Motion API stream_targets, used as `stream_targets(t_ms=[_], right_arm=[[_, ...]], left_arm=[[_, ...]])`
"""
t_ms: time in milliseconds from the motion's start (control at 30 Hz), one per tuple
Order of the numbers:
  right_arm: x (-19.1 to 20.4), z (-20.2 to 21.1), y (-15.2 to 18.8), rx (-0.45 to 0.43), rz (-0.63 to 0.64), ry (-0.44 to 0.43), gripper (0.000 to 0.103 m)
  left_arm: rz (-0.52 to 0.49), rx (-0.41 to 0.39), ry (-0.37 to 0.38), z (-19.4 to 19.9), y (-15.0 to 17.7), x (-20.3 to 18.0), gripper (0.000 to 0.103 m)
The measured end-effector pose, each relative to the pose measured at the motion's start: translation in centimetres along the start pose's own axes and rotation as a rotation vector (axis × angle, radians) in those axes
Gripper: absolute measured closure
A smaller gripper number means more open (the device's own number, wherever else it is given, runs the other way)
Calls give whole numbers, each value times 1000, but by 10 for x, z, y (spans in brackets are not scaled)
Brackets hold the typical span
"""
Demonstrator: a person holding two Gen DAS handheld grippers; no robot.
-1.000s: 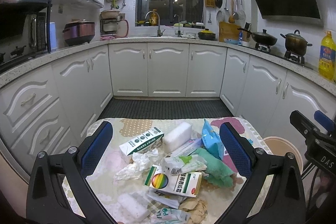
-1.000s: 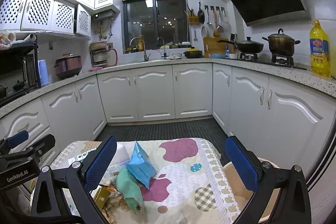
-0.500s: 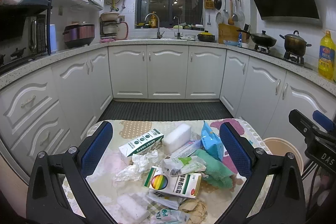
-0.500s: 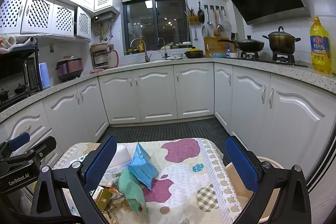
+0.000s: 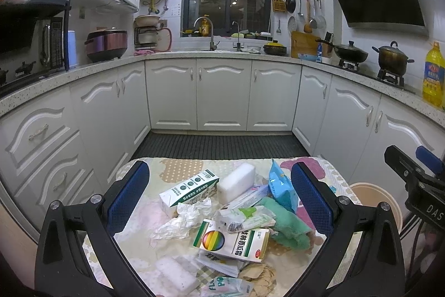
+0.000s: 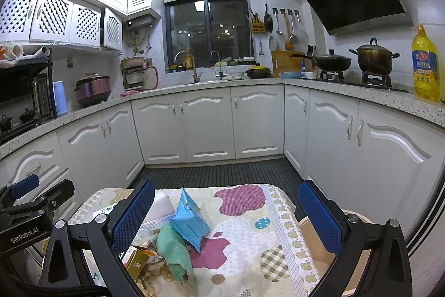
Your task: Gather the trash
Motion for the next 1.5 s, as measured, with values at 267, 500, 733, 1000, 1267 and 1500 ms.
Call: stream_targets(t_ms=[267,500,733,1000,1267,1500], right_arm=[[0,0,0,0,1,2,0],[0,0,0,2,2,0,0],[-1,-2,2,12,2,0,0],[-1,-2,5,16,10,-2,0],[2,-4,5,24,13,-4,0],[3,-5,6,27,21,-4,0]], left_arm=[[2,-1,0,0,0,0,1],[-9,-2,-2,-1,1,0,2],[-8,8,-4,-3,5,1,1],[-6,9,-5,-3,6,1,2],[2,10,-6,-5,6,4,2],[4,13,-9,-7,9,5,2]])
Point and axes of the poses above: each gripper's, at about its wrist camera, not at the fingertips, and z roughly against the way its jaws point, x to its left, y to its underside, the point moved 4 cm from there along -z, roughly the way its jaws point, and after that the axes turned 4 degrees about -y, right-handed, at the moved point
